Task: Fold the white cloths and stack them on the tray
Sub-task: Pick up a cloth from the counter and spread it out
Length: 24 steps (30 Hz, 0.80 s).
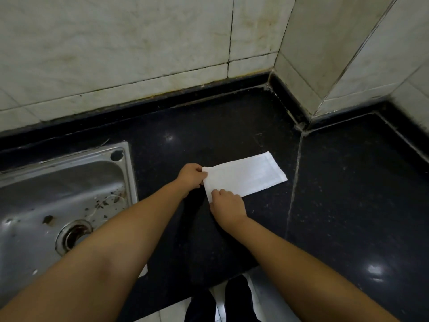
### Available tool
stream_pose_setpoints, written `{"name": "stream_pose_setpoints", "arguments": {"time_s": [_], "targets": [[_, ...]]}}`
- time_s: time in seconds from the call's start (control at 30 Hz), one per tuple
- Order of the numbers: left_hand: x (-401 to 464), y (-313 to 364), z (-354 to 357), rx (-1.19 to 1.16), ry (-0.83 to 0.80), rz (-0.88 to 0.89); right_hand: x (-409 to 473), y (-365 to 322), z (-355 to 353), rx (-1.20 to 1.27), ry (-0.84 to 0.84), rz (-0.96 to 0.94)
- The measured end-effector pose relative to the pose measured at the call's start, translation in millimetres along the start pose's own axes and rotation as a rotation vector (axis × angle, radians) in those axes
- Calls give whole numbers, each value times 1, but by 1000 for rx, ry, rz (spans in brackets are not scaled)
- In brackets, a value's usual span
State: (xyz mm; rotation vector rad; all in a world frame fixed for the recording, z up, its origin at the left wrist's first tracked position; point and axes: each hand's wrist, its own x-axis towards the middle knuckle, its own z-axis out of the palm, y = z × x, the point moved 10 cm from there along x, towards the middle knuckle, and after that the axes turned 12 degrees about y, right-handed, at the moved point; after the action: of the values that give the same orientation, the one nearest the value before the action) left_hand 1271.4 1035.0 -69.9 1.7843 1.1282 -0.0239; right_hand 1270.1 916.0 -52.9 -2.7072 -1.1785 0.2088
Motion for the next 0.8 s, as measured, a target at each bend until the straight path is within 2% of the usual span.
{"name": "stream_pose_setpoints", "arguments": {"time_s": [0.07,0.17,0.27,0.43,0.6,0.8], "targets": [[2,3,0,-22,8,-17,3,7,-7,131,11,50],[3,24,2,-81,54,7,2,36,-27,453,59,198],[3,57,19,-104,47,46,0,79,-50,558,139,304],[0,115,81,-67,-62,65,-5,166,-63,539,166,517],[0,136,135,-17,-138,-29,-14,224,-56,485,124,664],[-4,124,166,-36,-202,-106,-15,241,-45,330,79,627]]}}
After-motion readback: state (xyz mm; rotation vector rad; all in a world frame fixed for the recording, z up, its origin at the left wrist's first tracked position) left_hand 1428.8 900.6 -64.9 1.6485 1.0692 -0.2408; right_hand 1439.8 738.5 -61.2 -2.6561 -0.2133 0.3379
